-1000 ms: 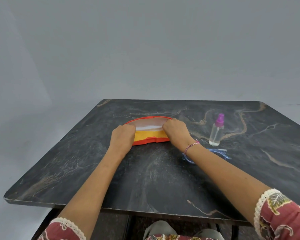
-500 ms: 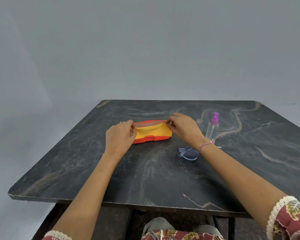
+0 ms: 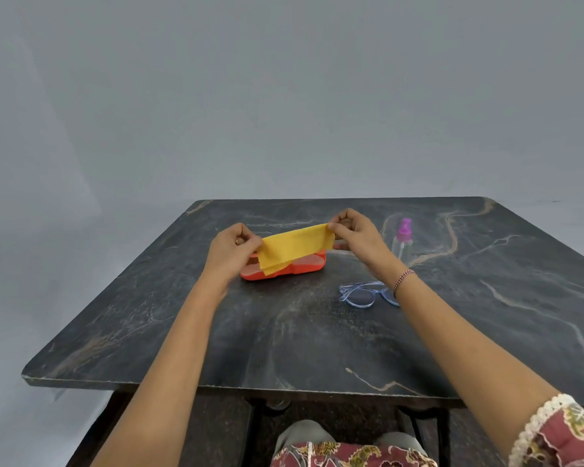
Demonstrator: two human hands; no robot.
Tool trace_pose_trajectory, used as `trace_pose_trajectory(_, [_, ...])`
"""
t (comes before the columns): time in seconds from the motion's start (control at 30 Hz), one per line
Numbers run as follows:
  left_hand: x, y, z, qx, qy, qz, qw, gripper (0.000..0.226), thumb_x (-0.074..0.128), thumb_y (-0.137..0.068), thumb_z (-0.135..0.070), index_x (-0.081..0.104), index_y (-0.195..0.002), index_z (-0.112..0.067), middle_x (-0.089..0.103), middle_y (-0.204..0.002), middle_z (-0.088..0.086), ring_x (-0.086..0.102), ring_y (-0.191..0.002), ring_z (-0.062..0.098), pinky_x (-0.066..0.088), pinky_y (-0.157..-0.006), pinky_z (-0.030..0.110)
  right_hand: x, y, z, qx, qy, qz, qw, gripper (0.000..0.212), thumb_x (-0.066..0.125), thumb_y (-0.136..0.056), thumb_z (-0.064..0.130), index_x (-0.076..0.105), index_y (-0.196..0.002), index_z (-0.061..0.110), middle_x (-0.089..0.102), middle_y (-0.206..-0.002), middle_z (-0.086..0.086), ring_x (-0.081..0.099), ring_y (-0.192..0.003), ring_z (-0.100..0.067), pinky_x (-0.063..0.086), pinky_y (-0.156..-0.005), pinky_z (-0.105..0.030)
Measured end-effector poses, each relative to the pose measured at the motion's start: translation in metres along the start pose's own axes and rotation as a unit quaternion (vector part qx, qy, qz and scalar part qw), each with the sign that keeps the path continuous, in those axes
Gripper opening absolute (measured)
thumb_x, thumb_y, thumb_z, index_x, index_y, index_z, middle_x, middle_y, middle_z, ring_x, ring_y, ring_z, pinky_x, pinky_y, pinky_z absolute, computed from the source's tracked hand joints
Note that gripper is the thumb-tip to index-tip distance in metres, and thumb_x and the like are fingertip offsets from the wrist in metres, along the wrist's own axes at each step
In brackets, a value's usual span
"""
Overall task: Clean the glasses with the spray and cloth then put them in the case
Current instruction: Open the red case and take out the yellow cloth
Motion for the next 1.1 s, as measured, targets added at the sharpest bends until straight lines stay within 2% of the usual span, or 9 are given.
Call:
trace_pose_trajectory(0.07, [0.012, 0.005, 0.009, -0.074, 0.093, 0.045, 0.992, 0.026, 0.052, -0.084, -0.001, 0.044, -0.063, -0.013, 0.051, -0.066, 0.004, 0.059, -0.056, 0.015, 0.051, -0.052, 0.026, 0.005, 0.001, -0.005, 0.034, -0.036, 0.006, 0.999, 0.011, 0.057, -0.089, 0.010, 0.054, -0.086, 0.019, 0.054, -0.081, -0.001, 0.051, -0.083, -0.016, 0.050, -0.071, -0.035])
trace_pose_trajectory(0.17, [0.030, 0.021, 0.021, -0.156, 0.155, 0.097, 0.971, 0.017, 0.052, -0.080, -0.003, 0.044, -0.070, -0.013, 0.052, -0.069, 0.005, 0.062, -0.049, 0.014, 0.054, -0.049, 0.025, 0.008, 0.004, -0.007, 0.048, -0.029, -0.006, 0.998, 0.014, 0.060, -0.088, 0.011, 0.053, -0.096, 0.021, 0.051, -0.077, 0.002, 0.049, -0.079, -0.014, 0.047, -0.069, -0.035])
trace_pose_trajectory(0.27, [0.047, 0.037, 0.029, -0.196, 0.171, 0.149, 0.954, 0.023, 0.059, -0.066, -0.016, 0.055, -0.087, -0.011, 0.056, -0.070, 0.005, 0.060, -0.050, 0.012, 0.054, -0.051, 0.024, 0.009, 0.009, 0.008, 0.008, 0.027, -0.035, 0.999, 0.023, 0.066, -0.084, 0.011, 0.053, -0.102, 0.019, 0.053, -0.070, 0.005, 0.050, -0.070, -0.007, 0.046, -0.065, -0.025])
trace_pose_trajectory(0.37, [0.058, 0.045, 0.032, -0.194, 0.127, 0.169, 0.958, 0.004, 0.062, -0.084, -0.020, 0.061, -0.088, -0.018, 0.062, -0.064, -0.002, 0.058, -0.051, 0.008, 0.048, -0.051, 0.021, 0.018, 0.017, 0.034, -0.073, 0.116, -0.045, 0.990, 0.030, 0.069, -0.081, 0.011, 0.055, -0.106, 0.018, 0.060, -0.078, 0.001, 0.052, -0.072, -0.006, 0.045, -0.065, -0.019])
trace_pose_trajectory(0.6, [0.054, 0.042, 0.042, -0.186, 0.118, 0.078, 0.972, 0.028, 0.064, -0.085, -0.002, 0.052, -0.107, -0.014, 0.063, -0.106, 0.011, 0.063, -0.071, 0.017, 0.051, -0.050, 0.027, 0.053, 0.067, 0.087, -0.261, 0.274, -0.036, 0.925, 0.025, 0.062, -0.085, 0.008, 0.058, -0.107, 0.018, 0.063, -0.085, 0.005, 0.060, -0.083, -0.013, 0.051, -0.073, -0.034])
trace_pose_trajectory(0.73, [0.051, 0.040, 0.042, -0.182, 0.154, 0.042, 0.970, 0.016, 0.057, -0.088, -0.001, 0.053, -0.092, -0.016, 0.064, -0.085, 0.007, 0.063, -0.063, 0.012, 0.051, -0.051, 0.028, 0.074, 0.098, 0.090, -0.338, 0.330, 0.009, 0.881, 0.019, 0.062, -0.084, 0.009, 0.063, -0.102, 0.016, 0.067, -0.092, 0.002, 0.059, -0.089, -0.017, 0.051, -0.070, -0.036])
trace_pose_trajectory(0.9, [0.049, 0.040, 0.036, -0.185, 0.200, 0.029, 0.962, 0.037, 0.042, -0.085, 0.014, 0.053, -0.107, -0.013, 0.059, -0.067, 0.006, 0.055, -0.041, 0.007, 0.047, -0.040, 0.017, 0.098, 0.126, 0.076, -0.421, 0.382, 0.050, 0.821, 0.016, 0.065, -0.078, 0.009, 0.063, -0.093, 0.014, 0.066, -0.083, -0.001, 0.060, -0.077, -0.022, 0.050, -0.059, -0.034])
trace_pose_trajectory(1.0, [0.048, 0.042, 0.030, -0.174, 0.233, 0.035, 0.956, 0.032, 0.044, -0.088, 0.011, 0.054, -0.109, -0.011, 0.063, -0.054, 0.000, 0.057, -0.042, 0.009, 0.048, -0.040, 0.018, 0.078, 0.116, 0.071, -0.355, 0.276, 0.016, 0.893, 0.008, 0.063, -0.085, 0.021, 0.065, -0.091, 0.016, 0.065, -0.086, 0.004, 0.057, -0.082, -0.013, 0.048, -0.070, -0.029])
trace_pose_trajectory(1.1, [0.045, 0.043, 0.028, -0.162, 0.241, 0.040, 0.956, 0.026, 0.053, -0.089, 0.003, 0.054, -0.111, -0.010, 0.068, -0.073, 0.005, 0.065, -0.051, 0.008, 0.056, -0.051, 0.024, 0.039, 0.091, 0.047, -0.209, 0.119, -0.082, 0.967, 0.010, 0.065, -0.086, 0.021, 0.067, -0.095, 0.018, 0.062, -0.096, 0.006, 0.058, -0.088, -0.007, 0.050, -0.077, -0.025])
Point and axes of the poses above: each hand's wrist, its own y-axis away from the middle knuckle, its own x-axis out of the palm, z = x × y, the point moved 10 cm from there along -y, towards the middle knuckle
